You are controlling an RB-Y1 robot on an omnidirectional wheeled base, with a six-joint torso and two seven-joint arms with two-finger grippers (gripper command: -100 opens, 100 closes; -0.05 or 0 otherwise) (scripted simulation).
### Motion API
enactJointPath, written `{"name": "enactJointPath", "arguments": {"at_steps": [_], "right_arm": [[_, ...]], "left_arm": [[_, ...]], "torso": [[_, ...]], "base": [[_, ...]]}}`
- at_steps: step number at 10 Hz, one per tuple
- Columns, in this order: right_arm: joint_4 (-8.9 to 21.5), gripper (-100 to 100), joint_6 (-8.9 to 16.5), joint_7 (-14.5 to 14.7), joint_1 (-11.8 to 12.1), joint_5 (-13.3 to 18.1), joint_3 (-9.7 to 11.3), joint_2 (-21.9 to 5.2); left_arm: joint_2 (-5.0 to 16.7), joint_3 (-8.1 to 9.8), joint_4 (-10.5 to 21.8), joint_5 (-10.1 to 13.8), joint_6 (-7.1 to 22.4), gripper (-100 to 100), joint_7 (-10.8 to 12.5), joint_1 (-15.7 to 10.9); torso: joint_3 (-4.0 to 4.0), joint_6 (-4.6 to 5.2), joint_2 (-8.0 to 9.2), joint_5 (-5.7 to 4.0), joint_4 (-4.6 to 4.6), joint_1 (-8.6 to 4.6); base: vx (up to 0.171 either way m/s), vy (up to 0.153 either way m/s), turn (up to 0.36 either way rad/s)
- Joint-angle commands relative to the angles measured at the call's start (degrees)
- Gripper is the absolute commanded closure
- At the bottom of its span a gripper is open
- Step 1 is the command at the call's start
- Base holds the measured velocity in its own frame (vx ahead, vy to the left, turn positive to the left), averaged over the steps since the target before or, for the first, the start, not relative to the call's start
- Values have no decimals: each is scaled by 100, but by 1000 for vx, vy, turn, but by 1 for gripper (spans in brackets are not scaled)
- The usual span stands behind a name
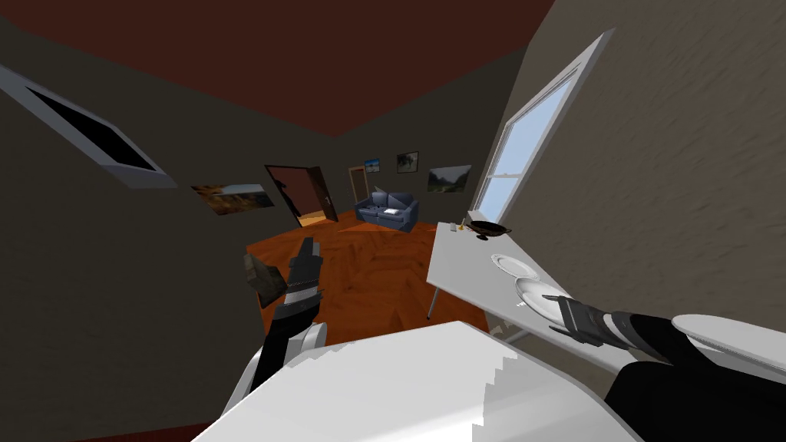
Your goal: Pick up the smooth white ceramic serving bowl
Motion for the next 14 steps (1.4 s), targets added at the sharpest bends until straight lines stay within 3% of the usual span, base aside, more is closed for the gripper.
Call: {"name": "enactJointPath", "arguments": {"at_steps": [1, 2, 3, 4, 8, 9, 10, 11, 12, 13, 14], "right_arm": [[-44, -100, 152, -4, 11, -105, 176, -120], [-34, -100, 318, -19, -67, -273, 392, -319], [-16, -100, 207, -3, -51, -187, 281, -212], [-14, 100, 234, 0, -58, -201, 304, -225], [-3, 100, 238, -20, -53, -208, 303, -213], [-3, 0, 237, -20, -52, -208, 304, -213], [-53, 100, -14, 11, 89, 64, 19, 74], [-53, 100, -14, 11, 89, 64, -47, 79], [-63, 100, -181, 26, 168, 232, -244, 279], [-63, 100, -181, 26, 168, 232, -270, 279], [-72, 100, -347, 41, 246, 401, -482, 478]], "left_arm": [[0, 0, 0, 0, 0, 0, 0, 0], [0, 0, 0, 0, 0, 0, 0, 0], [0, 0, 0, 0, 0, 0, 0, 0], [0, 0, 0, 0, 0, 0, 0, 0], [0, 0, 0, 0, 0, 0, 0, 0], [0, 0, 0, 0, 0, 0, 0, 0], [0, 0, 0, 0, 0, 0, 0, 0], [0, 0, 0, 0, 0, 0, 0, 1], [0, 0, 0, 0, 0, 0, 0, 1], [0, 0, 0, 0, 0, 0, 0, 1], [0, 0, 0, 0, 0, 0, 0, 1]], "torso": [[0, 0, 0, 0, 0, 0], [-1, 1, -2, 0, 0, 1], [-1, 1, -2, 0, -1, 0], [-3, 1, -6, 0, -1, 1], [-7, -11, -14, 2, -2, 4], [-7, -11, -13, 4, -2, 6], [-6, -11, -13, 5, -1, 8], [-10, -10, -20, 6, -2, 13], [-13, -14, -27, 10, -2, 17], [-15, -14, -30, 11, -2, 17], [-12, -13, -24, 13, -1, 17]], "base": [[-31, -3, -6], [-35, -7, -21], [-17, -3, -2], [0, 0, 0], [-1, 1, -4], [0, 0, 0], [35, 10, 53], [51, 9, 20], [55, 1, 19], [33, 2, 11], [29, 2, 21]]}}
